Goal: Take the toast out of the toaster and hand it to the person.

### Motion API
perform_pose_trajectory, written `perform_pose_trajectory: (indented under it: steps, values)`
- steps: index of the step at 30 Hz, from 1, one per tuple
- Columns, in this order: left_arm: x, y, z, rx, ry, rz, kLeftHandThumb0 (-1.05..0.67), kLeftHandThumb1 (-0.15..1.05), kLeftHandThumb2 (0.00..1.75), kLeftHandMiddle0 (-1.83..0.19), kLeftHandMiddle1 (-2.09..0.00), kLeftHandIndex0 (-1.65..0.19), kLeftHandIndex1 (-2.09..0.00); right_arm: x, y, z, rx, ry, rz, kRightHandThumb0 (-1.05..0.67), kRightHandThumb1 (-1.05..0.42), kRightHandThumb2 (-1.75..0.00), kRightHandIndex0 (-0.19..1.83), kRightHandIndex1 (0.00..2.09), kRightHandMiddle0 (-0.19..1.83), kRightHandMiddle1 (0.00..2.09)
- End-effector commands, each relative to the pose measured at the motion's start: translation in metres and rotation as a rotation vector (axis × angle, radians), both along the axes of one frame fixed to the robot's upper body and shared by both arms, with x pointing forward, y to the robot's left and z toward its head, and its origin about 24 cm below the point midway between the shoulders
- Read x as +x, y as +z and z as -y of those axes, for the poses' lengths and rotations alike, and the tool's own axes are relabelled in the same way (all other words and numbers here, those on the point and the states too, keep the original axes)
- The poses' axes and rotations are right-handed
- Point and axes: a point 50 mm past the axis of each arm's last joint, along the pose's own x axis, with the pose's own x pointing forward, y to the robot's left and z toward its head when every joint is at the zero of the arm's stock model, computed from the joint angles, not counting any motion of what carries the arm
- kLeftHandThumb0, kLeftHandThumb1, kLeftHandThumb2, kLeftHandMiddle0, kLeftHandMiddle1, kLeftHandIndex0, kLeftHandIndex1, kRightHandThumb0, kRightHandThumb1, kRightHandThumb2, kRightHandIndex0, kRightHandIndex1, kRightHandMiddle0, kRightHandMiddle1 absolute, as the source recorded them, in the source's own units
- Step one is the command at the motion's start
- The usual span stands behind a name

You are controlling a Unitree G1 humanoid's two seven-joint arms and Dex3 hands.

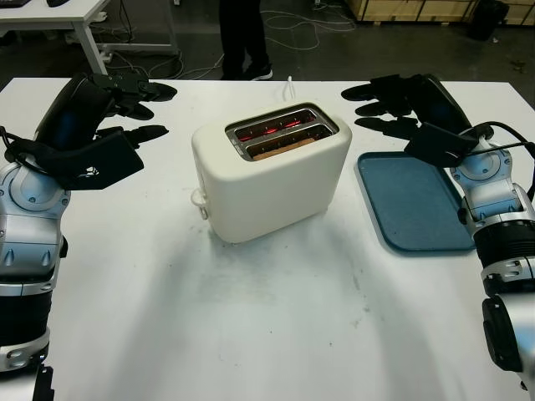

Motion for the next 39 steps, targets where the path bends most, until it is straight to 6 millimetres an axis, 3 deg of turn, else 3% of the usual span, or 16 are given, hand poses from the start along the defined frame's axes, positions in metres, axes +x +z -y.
perform_pose_trajectory:
  steps: [1, 39]
  values:
    - [0.0, 0.002, 0.0012, 0.011, -0.008, 0.013, -0.37, 0.86, 0.0, -0.73, -0.5, -0.84, -0.04, 0.0009, 0.0096, -0.0013, 0.001, 0.014, 0.035, -0.3, -0.92, -0.02, 0.97, 0.01, 0.87, 0.0]
    - [-0.0009, 0.0018, 0.0017, 0.016, -0.003, 0.005, -0.35, 0.87, 0.0, -0.74, -0.48, -0.84, -0.03, 0.001, 0.01, -0.0009, -0.02, -0.003, 0.021, -0.3, -0.92, -0.03, 0.93, 0.0, 0.85, 0.0]
